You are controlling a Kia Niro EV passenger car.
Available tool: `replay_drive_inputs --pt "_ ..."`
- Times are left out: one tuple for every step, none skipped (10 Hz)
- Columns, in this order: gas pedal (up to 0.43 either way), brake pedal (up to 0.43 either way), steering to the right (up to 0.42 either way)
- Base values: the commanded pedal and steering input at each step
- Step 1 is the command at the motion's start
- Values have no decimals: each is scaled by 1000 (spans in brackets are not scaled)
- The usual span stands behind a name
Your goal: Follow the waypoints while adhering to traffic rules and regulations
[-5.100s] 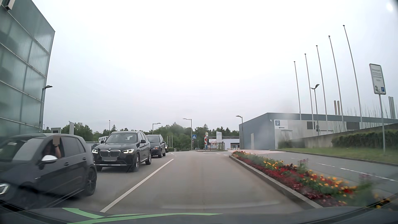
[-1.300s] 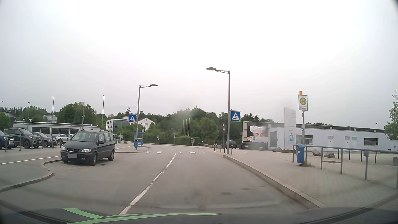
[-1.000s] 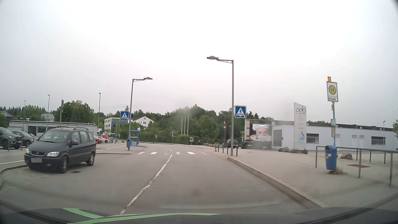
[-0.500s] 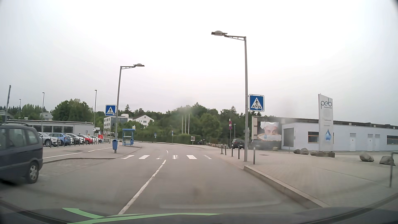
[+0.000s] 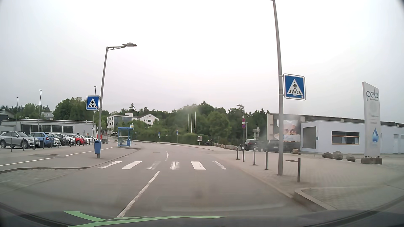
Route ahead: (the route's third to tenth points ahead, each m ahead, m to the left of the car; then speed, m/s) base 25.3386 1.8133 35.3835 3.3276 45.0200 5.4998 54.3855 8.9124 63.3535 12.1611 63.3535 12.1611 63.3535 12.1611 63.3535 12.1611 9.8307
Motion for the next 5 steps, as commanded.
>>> replay_drive_inputs --pt "98 0 -24" --pt "98 0 -24" --pt "98 0 -23" --pt "0 0 -23" --pt "0 0 -23"
